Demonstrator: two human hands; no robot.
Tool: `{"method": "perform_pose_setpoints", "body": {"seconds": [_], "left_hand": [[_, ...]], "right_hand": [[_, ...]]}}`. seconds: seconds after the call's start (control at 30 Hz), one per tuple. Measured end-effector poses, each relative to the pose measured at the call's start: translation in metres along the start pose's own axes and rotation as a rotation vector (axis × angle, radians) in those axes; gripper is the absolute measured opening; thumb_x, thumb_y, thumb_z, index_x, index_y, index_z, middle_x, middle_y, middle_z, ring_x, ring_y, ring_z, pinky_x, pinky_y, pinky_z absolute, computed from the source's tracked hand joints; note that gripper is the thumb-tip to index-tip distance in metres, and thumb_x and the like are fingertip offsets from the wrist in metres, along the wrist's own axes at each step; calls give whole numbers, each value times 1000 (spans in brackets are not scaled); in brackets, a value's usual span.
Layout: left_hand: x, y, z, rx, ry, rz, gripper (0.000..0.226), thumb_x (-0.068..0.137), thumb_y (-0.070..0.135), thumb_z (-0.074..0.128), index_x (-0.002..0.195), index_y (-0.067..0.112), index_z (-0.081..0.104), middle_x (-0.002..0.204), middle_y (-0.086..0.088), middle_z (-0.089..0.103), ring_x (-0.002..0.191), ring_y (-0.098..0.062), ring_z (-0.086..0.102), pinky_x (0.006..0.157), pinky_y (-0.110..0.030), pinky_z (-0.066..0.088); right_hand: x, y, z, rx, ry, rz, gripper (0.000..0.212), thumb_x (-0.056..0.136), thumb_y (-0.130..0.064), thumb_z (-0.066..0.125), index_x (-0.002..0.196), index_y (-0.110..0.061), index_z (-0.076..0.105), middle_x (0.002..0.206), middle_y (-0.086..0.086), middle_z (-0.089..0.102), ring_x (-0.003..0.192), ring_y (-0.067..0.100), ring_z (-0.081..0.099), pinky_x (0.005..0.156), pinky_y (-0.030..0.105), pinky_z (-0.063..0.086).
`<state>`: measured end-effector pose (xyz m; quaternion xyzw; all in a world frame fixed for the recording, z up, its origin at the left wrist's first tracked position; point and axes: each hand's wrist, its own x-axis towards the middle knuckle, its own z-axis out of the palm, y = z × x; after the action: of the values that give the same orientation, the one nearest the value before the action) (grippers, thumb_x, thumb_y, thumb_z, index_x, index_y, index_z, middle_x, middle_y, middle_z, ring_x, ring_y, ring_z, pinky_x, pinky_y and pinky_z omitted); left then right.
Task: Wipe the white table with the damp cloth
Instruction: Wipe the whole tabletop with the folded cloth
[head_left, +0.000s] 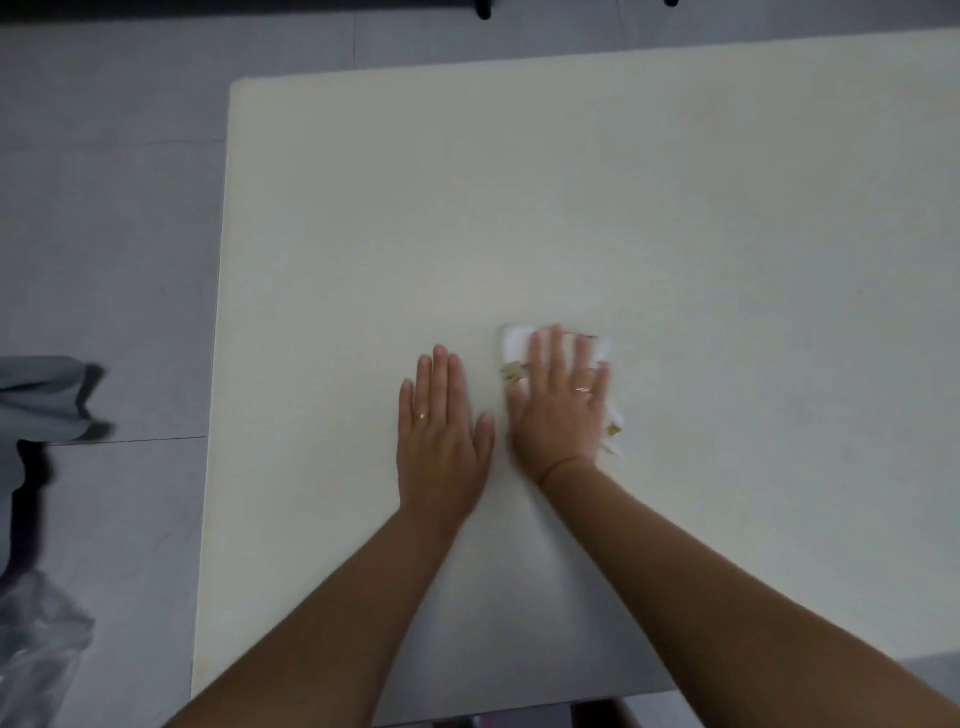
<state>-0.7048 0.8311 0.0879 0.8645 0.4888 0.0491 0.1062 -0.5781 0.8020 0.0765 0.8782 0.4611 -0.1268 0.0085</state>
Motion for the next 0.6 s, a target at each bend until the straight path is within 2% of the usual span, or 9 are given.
{"method": "perform_pose_setpoints", "body": {"seconds": [0.1,0.17,0.2,0.27,0.33,0.37,0.43,0.5,0.6], "left_hand": [[19,0,6,10,3,-2,62,95,36,30,144,-2,31,153,-19,28,143,-30,24,117,-43,16],[19,-3,12,15,-36,10,64,96,39,27,145,-1,27,154,-17,25,144,-29,21,118,-42,14],[18,-4,16,21,-52,12,65,96,41,25,146,0,25,155,-16,23,145,-29,19,118,-42,13],[17,-7,20,35,-60,4,65,97,42,24,148,1,22,156,-15,21,145,-27,16,119,-42,14],[18,-7,22,40,-53,0,65,97,42,25,147,1,23,156,-14,21,145,-27,17,119,-42,14],[19,-7,22,38,-53,3,65,96,42,26,147,1,23,156,-15,22,145,-27,17,118,-41,14],[19,-7,21,34,-57,5,65,96,42,27,147,1,25,156,-15,22,145,-27,18,118,-42,14],[19,-7,20,44,-67,4,65,96,42,25,147,2,25,156,-15,22,145,-27,18,118,-42,15],[18,-7,19,38,-82,2,65,95,40,24,148,2,21,157,-14,19,146,-26,14,118,-40,10]], "right_hand": [[3,16,-8,-97,-29,-424,62,94,-46,13,149,-19,19,158,4,15,145,27,14,115,51,7],[24,53,-14,-155,16,-448,61,94,-44,14,149,-20,19,158,4,16,145,26,16,115,49,10],[37,72,-17,-150,17,-342,59,95,-43,15,150,-20,15,159,4,12,146,25,12,115,49,8],[56,89,-22,-42,15,-8,57,98,-41,20,150,-22,7,160,1,3,146,23,2,116,47,1],[64,70,-19,56,53,258,58,98,-41,21,151,-21,4,160,1,-1,146,23,-3,116,49,-2],[62,50,-17,67,56,310,60,98,-41,21,151,-20,3,160,2,-1,146,25,-4,116,51,-3],[52,11,-8,48,39,183,62,97,-43,19,150,-19,2,160,4,-1,146,28,-3,114,53,-5],[33,-13,-4,-32,0,-125,63,94,-46,13,150,-19,4,160,4,2,146,28,0,114,51,-6],[45,15,-15,-104,-4,-481,62,94,-46,19,150,-19,17,158,4,14,145,27,14,115,51,6]]}}
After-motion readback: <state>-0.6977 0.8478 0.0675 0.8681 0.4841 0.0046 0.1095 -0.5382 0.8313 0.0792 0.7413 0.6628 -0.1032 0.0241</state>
